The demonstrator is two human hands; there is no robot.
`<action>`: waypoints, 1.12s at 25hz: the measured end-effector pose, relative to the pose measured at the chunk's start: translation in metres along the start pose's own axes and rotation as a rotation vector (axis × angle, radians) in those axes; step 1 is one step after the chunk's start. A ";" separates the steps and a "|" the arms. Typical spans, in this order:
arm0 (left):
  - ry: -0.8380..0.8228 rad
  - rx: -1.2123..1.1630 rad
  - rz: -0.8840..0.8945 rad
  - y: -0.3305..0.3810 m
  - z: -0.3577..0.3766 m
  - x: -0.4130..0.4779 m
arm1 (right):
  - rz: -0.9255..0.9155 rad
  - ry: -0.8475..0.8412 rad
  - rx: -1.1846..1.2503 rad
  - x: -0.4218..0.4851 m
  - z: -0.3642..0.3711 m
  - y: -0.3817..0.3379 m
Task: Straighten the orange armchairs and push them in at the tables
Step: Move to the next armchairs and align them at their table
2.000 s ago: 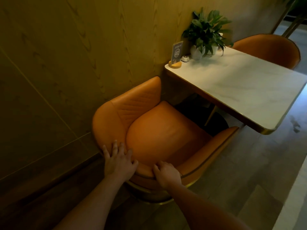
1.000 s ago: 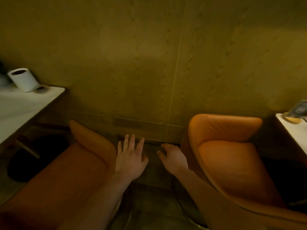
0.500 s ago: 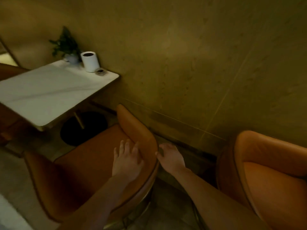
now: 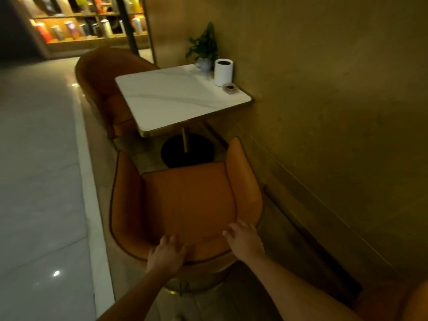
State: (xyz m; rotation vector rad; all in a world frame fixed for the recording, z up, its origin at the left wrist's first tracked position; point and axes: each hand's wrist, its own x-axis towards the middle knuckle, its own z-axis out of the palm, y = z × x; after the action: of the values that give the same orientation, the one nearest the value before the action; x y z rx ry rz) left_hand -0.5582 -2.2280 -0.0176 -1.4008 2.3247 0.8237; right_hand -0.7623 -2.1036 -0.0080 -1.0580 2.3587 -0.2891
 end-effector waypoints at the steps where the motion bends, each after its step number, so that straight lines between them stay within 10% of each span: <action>1: 0.049 0.020 0.002 -0.006 0.008 0.001 | -0.027 -0.008 -0.022 0.002 0.006 0.004; 28: 0.266 0.161 0.028 0.044 0.020 0.061 | -0.045 0.446 -0.062 0.099 0.032 0.043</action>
State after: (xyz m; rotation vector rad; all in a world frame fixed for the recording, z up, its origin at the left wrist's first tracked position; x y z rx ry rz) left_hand -0.6272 -2.2429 -0.0516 -1.4868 2.5458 0.4670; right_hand -0.8257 -2.1475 -0.0895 -1.1737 2.7531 -0.5169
